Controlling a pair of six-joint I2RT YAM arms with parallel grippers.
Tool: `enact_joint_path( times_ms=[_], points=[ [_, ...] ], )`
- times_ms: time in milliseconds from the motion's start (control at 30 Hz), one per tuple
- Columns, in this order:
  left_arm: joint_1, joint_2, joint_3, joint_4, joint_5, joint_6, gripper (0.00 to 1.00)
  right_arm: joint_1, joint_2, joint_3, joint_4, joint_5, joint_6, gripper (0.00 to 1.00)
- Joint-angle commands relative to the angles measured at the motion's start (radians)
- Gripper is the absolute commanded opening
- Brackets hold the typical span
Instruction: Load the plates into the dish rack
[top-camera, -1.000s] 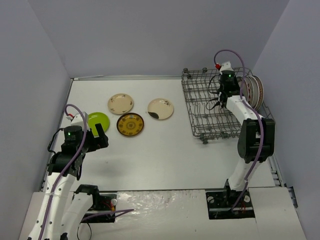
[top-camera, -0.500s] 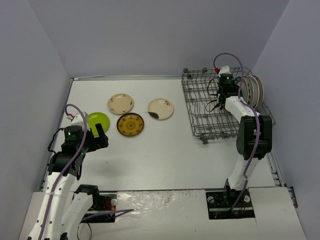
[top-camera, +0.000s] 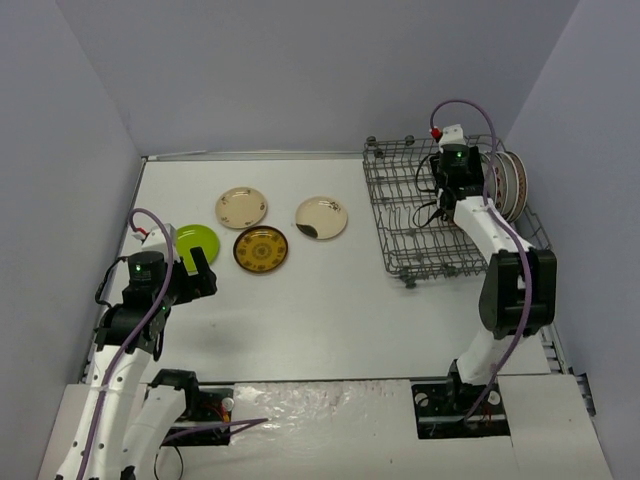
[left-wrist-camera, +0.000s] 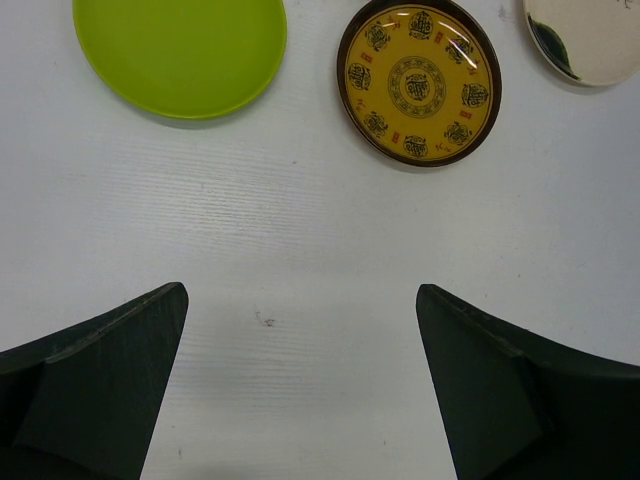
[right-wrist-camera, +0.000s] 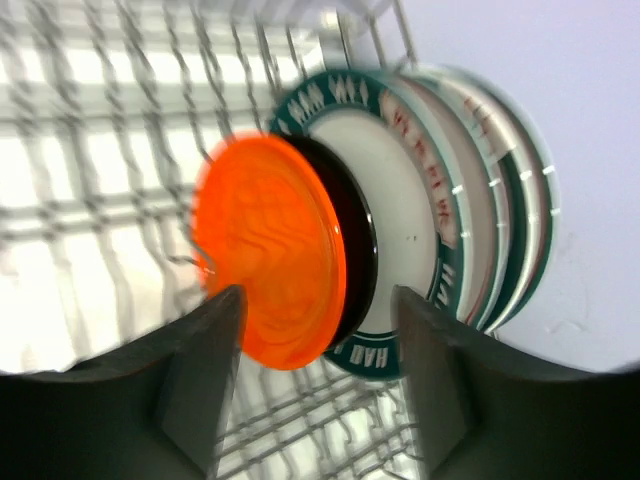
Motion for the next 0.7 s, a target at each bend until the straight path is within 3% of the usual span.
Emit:
enact_joint_path(
  times_ms=[0, 167, 300, 400, 500, 667],
  points=[
    [-0.002, 0.001, 0.021, 0.051, 0.003, 0.024, 0.97, 0.139, -0.22, 0.051, -0.035, -0.063, 0.138, 0.72],
    [-0.002, 0.002, 0.024, 0.05, 0.004, 0.022, 0.97, 0.273, -0.327, -0.01, -0.082, -0.22, 0.452, 0.76],
    [-0.002, 0.003, 0.023, 0.051, 0.003, 0.022, 0.97, 0.433, -0.31, -0.088, -0.06, -0.284, 0.753, 0.77],
    [-0.001, 0.002, 0.024, 0.049, 0.0, 0.022, 0.97, 0.58, -0.249, -0.156, 0.007, -0.298, 0.892, 0.77],
    [-0.001, -0.001, 0.026, 0.044, -0.006, 0.021, 0.97, 0.661, -0.161, -0.211, 0.126, -0.309, 1.1, 0.77],
    [0.002, -0.001, 0.026, 0.044, -0.014, 0.019, 0.97, 0.743, -0.016, -0.199, 0.206, -0.309, 1.286, 0.76]
  ],
)
